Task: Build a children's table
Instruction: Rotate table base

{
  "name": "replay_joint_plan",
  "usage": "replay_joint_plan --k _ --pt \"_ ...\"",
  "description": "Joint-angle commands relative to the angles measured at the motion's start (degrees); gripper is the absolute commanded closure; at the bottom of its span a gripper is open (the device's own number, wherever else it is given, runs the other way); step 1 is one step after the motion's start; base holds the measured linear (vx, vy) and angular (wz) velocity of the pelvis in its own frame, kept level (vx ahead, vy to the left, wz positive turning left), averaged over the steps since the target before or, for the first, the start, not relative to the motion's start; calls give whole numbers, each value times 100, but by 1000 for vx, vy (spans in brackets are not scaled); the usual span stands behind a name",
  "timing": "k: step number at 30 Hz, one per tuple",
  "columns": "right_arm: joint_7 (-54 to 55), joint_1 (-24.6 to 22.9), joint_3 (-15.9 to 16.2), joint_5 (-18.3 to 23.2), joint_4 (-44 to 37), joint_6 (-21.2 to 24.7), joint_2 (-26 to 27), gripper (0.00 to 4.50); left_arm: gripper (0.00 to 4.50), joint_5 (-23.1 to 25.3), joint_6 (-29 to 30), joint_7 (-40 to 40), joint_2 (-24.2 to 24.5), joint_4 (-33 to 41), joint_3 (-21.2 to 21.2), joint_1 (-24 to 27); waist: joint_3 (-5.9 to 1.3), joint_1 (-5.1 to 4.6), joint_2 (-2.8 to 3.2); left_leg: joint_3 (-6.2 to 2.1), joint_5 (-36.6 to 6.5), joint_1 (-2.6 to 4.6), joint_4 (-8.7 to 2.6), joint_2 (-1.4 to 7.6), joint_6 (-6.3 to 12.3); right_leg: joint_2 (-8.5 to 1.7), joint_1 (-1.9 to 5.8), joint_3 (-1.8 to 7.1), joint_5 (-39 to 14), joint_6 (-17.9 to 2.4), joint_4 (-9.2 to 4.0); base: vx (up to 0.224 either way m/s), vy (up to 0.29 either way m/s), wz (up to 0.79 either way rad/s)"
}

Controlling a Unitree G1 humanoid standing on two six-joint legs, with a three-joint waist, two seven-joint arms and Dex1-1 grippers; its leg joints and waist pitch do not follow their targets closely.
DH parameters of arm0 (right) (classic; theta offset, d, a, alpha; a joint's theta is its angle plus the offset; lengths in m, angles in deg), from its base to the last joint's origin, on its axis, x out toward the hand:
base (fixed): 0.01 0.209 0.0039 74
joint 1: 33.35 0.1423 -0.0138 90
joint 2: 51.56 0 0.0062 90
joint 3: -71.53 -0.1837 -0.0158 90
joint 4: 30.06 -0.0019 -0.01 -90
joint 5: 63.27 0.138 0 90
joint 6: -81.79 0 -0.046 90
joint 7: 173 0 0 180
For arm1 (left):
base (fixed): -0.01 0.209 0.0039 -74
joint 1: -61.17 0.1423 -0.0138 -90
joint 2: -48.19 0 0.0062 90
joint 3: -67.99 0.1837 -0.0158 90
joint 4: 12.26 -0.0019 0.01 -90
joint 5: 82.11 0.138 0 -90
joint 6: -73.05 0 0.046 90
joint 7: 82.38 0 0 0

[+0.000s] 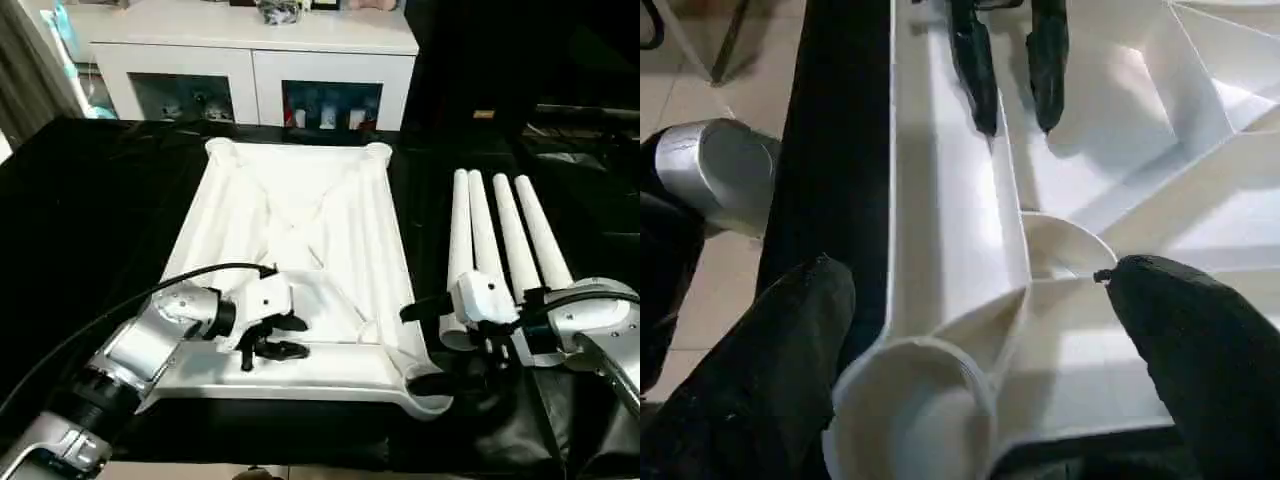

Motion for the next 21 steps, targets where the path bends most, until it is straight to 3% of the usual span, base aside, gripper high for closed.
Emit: replay_joint_plan --k 1,7,9,16,21 --pt "45 -32 -11 -5 -159 18 0 0 306 96 -4 95 7 -160 -23 -91 -324 0 9 -267 -1484 167 -543 592 156 -581 127 254 -466 -1574 -485 0 0 0" --pt "-7 48 90 -27 -79 -18 60 0 338 185 71 -125 124 -320 37 -77 -296 -15 2 -288 -1661 154 -577 592 88 -585 115 251 -963 -1481 -510 0 0 0" --pt "-23 75 103 -26 -56 -29 81 0 362 193 56 -73 120 -365 -3 -63 -287 -23 -27 -279 -1737 174 -576 596 65 -593 95 263 -1097 -1455 -531 0 0 0" --pt "2 132 141 -52 43 -103 173 0 408 159 -89 233 90 -554 -291 -50 -287 -27 -77 -259 -1552 157 -565 586 149 -595 88 271 -1128 -1412 -542 0 0 0" --pt "26 158 148 -67 65 -140 218 0 446 192 -210 269 293 -643 -431 -43 -294 -80 -54 -272 -1525 131 -575 580 141 -582 96 261 -1117 -1360 -533 0 0 0"
